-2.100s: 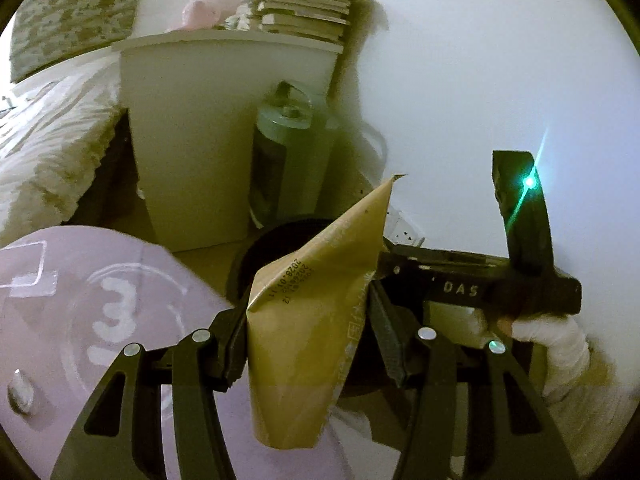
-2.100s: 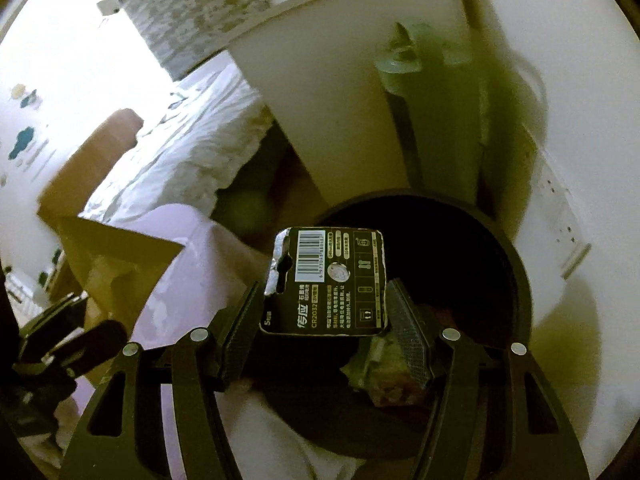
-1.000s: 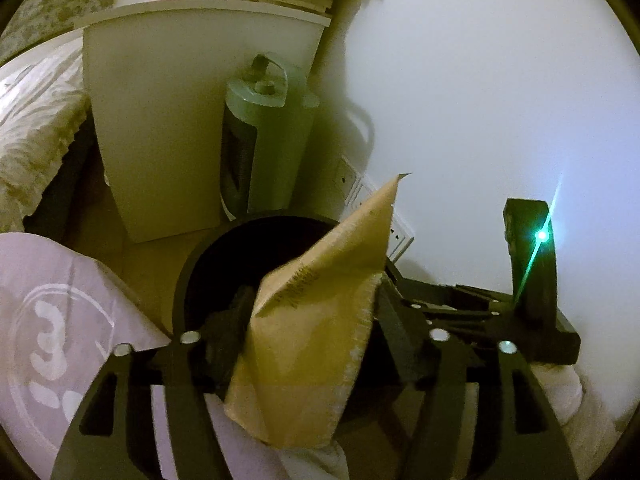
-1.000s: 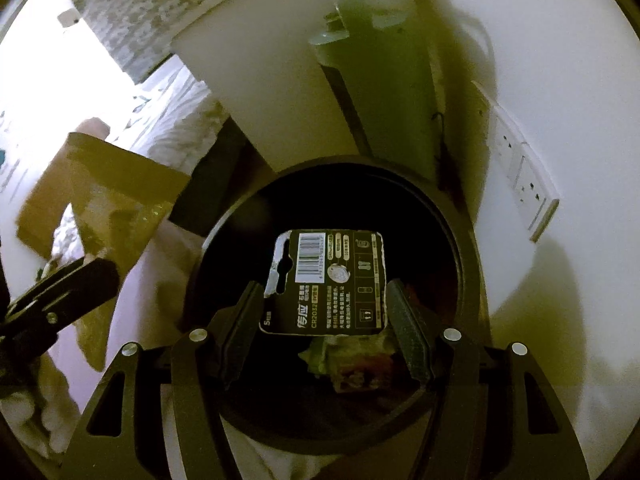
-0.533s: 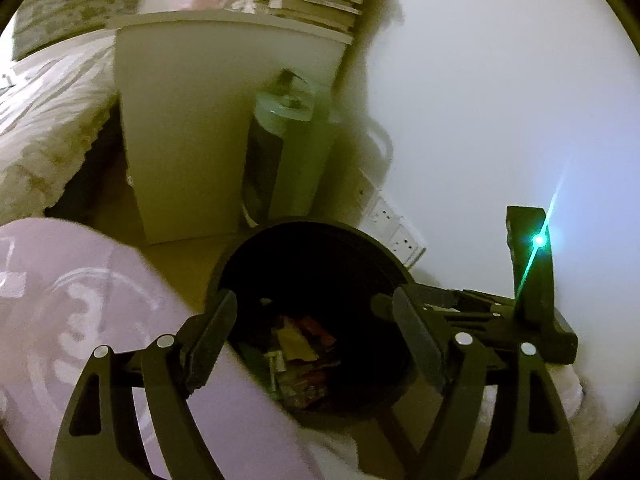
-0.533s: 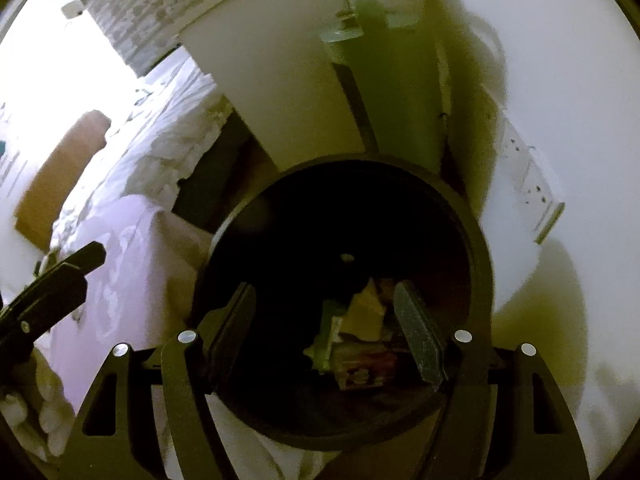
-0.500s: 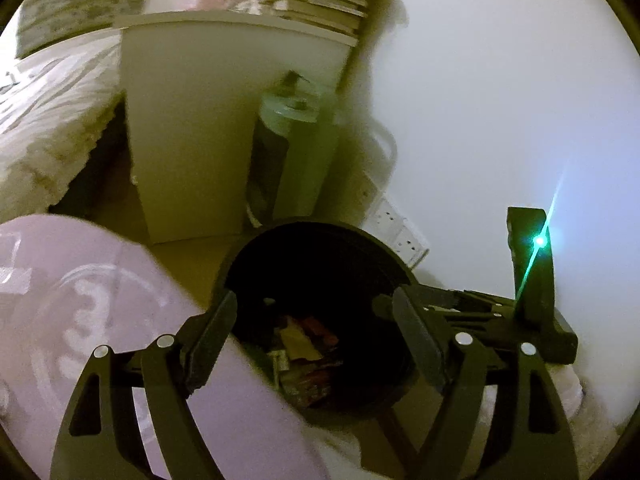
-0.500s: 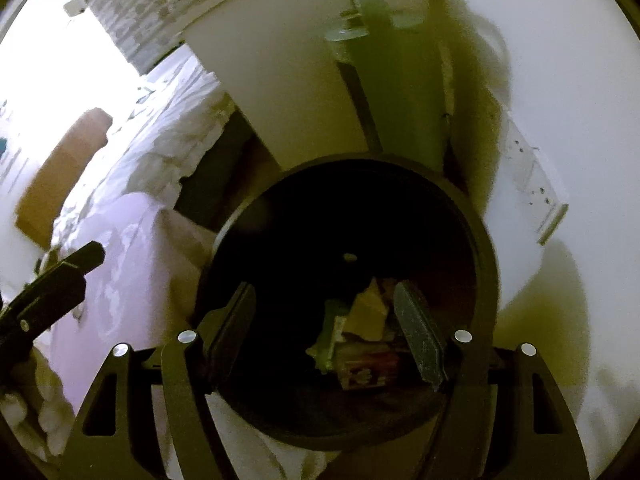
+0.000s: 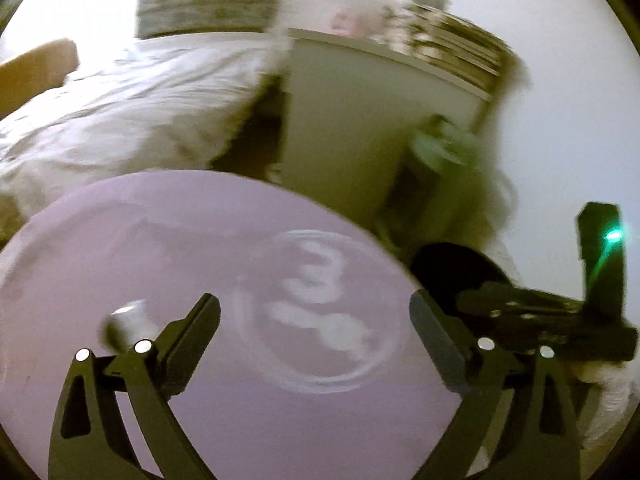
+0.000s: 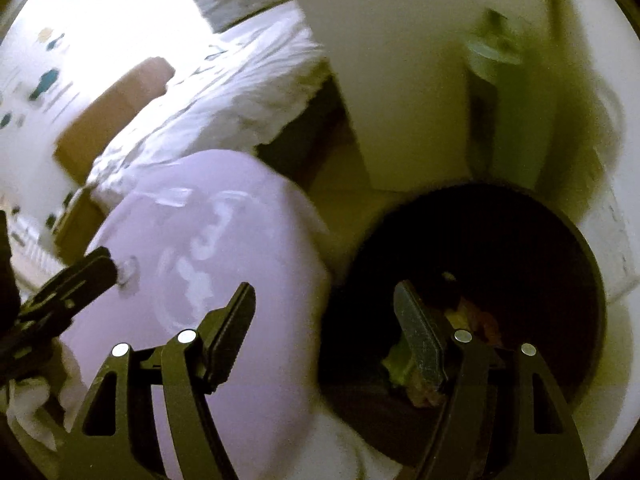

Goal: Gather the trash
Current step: 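Grasp the dark round lid with the left tool while the right tool grasps the clear plastic tray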

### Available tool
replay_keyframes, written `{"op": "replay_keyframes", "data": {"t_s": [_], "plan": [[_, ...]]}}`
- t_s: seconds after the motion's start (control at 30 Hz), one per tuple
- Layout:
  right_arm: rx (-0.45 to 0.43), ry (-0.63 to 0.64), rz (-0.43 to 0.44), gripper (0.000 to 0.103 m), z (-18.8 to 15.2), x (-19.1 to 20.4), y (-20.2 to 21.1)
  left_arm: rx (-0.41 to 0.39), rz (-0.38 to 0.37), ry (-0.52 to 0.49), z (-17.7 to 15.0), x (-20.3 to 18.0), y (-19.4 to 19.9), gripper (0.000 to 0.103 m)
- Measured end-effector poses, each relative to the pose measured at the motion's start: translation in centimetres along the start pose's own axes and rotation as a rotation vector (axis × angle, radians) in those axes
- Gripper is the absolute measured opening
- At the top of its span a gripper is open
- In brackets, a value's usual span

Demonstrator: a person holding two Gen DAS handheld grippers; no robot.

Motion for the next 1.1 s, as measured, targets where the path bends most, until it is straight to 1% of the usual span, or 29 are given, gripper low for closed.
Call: {"op": "replay_keyframes", "data": {"t_s": [0.07, 0.17, 0.27, 0.37, 0.43, 0.57, 0.67, 0.73, 0.87, 0.93, 0.97, 1.03, 1.07, 1.1], "plan": [[-0.010, 0.064, 0.013, 0.077, 1.2, 2.3, -0.5, -0.003, 0.064, 0.041, -0.4, 2.3, 0.3, 0.095], [-0.011, 0.162, 0.035, 0.077, 2.9, 5.4, -1.7, 0.008, 0.152, 0.091, -1.3, 5.4, 0.3, 0.095], [-0.004, 0.262, 0.042, 0.077, 4.5, 8.4, -3.3, 0.021, 0.207, 0.128, -1.9, 7.7, 0.1, 0.095], [0.003, 0.356, 0.048, 0.077, 5.9, 11.2, -5.3, 0.030, 0.228, 0.144, -2.1, 9.2, -0.3, 0.095], [0.013, 0.404, 0.050, 0.077, 6.7, 12.8, -6.7, 0.039, 0.237, 0.136, -2.3, 9.8, -0.6, 0.095], [0.040, 0.496, 0.040, 0.077, 8.1, 15.2, -10.2, 0.060, 0.234, 0.135, -2.8, 10.3, -1.1, 0.094], [0.063, 0.560, 0.021, 0.077, 9.1, 16.8, -12.9, 0.089, 0.218, 0.139, -3.1, 11.0, -1.8, 0.087], [0.075, 0.591, 0.016, 0.077, 9.5, 17.6, -14.4, 0.087, 0.208, 0.139, -3.2, 11.1, -1.7, 0.082], [0.089, 0.646, 0.011, 0.077, 10.1, 18.9, -16.5, 0.095, 0.211, 0.126, -2.9, 11.2, -1.8, 0.079], [0.101, 0.667, 0.016, 0.077, 10.3, 19.5, -17.4, 0.099, 0.216, 0.110, -2.9, 11.3, -1.8, 0.070], [0.112, 0.675, 0.022, 0.077, 10.4, 19.9, -17.9, 0.100, 0.218, 0.098, -2.9, 11.4, -1.7, 0.068], [0.135, 0.682, 0.035, 0.059, 10.2, 20.6, -18.4, 0.102, 0.219, 0.082, -2.9, 11.3, -1.7, 0.057], [0.148, 0.683, 0.031, 0.053, 10.1, 21.0, -18.7, 0.103, 0.219, 0.072, -2.9, 11.5, -1.6, 0.055], [0.146, 0.681, 0.027, 0.052, 9.9, 21.2, -18.6, 0.103, 0.219, 0.067, -2.8, 11.5, -1.7, 0.051]]}}
Point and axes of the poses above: each gripper's, at about its wrist camera, not at the fingertips, and y roughly against the way its jaws point, x to its left, z to its top, the point moved 1 cm from there along -y, roughly the way its jaws point
